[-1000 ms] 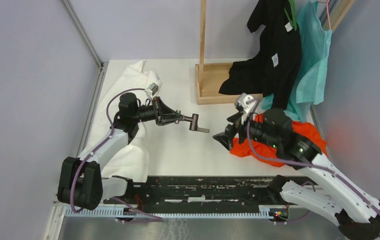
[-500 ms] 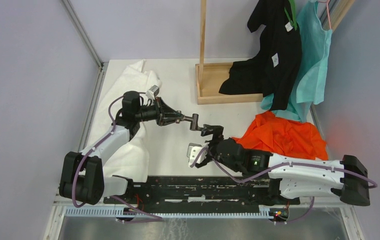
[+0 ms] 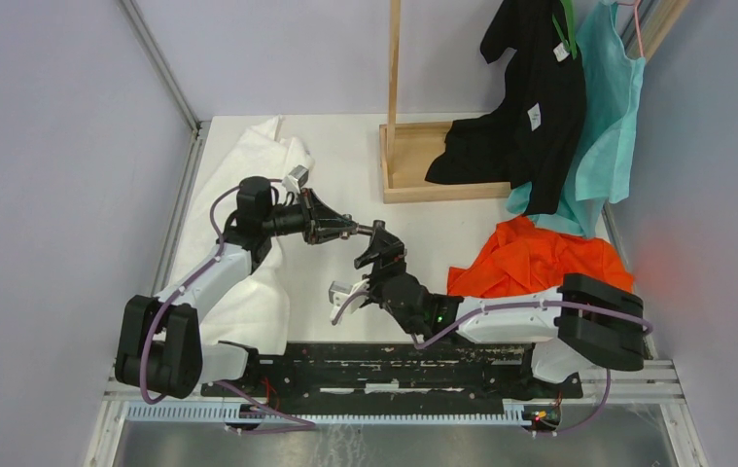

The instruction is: Install the water faucets

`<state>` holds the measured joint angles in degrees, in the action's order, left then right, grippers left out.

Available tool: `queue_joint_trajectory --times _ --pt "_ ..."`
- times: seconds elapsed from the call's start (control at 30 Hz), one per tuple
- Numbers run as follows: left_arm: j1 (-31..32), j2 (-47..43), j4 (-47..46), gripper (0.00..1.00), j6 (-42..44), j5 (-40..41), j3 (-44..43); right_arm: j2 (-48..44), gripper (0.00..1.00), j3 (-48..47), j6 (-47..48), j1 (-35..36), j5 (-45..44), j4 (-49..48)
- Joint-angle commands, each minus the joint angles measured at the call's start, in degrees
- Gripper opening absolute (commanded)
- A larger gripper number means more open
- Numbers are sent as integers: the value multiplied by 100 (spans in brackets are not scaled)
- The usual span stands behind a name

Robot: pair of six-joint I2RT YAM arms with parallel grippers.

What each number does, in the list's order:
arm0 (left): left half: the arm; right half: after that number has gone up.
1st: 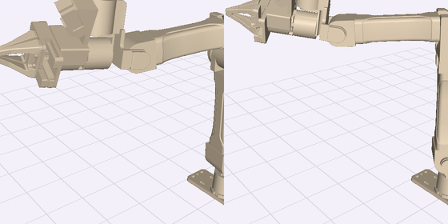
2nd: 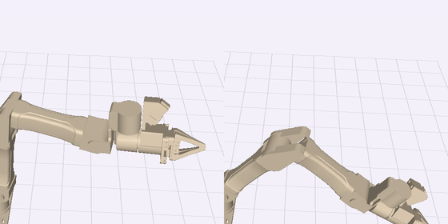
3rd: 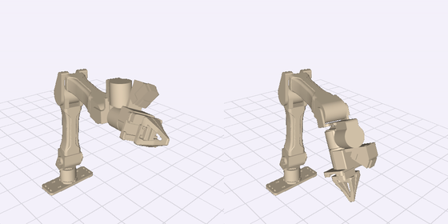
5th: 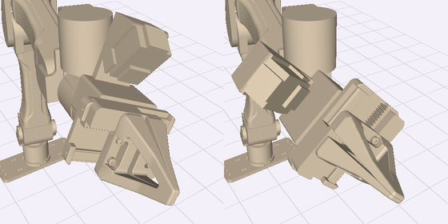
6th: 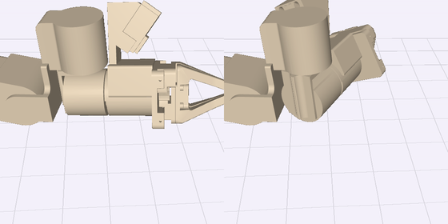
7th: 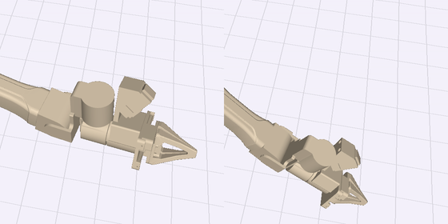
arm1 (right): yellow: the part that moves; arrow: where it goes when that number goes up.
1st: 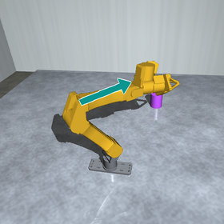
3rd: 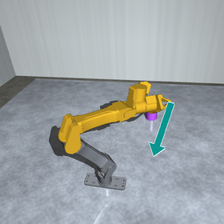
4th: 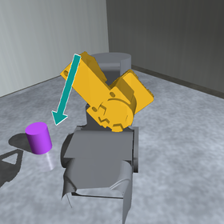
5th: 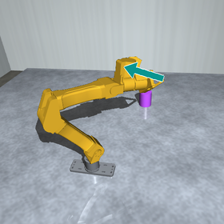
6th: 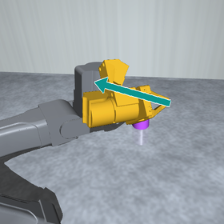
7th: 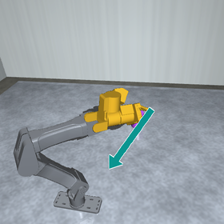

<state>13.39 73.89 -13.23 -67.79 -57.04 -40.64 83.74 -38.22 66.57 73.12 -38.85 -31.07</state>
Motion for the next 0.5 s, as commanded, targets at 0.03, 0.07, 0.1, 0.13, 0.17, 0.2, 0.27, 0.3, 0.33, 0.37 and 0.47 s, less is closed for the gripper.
queue_joint_trajectory --times 0.03,0.07,0.1,0.13,0.17,0.2,0.27,0.3,0.33,0.37,0.47 --pt "26 -145 -256 3 -83 -155 -299 245 71 -252 363 -34 -567 -1221" --pt "26 -151 -257 3 -80 -158 -281 241 60 -350 215 -41 -652 -1025" --pt "28 -155 -258 3 -78 -173 -266 216 48 -431 87 -36 -700 -803" --pt "26 -155 -259 3 -65 -196 -261 172 40 -477 -29 -35 -720 -674" --pt "24 -155 -259 3 -52 -213 -267 112 34 -473 -126 -35 -712 -634" --pt "24 -153 -240 3 -35 -224 -268 32 28 -454 -213 -35 -686 -605" --pt "27 -138 -174 3 67 -248 -289 -204 21 -453 -458 -36 -599 -283" --pt "28 -133 -137 3 111 -252 -293 -309 17 -483 -609 -35 -492 20" --pt "29 -130 -104 3 153 -255 -295 -446 13 -542 -835 -37 -355 483" --pt "24 -122 -101 3 195 -280 -294 -592 11 -662 -1109 -36 -99 1131" --pt "25 -52 -58 3 423 -582 -331 -926 1 -1402 -2435 -91 1282 3320"
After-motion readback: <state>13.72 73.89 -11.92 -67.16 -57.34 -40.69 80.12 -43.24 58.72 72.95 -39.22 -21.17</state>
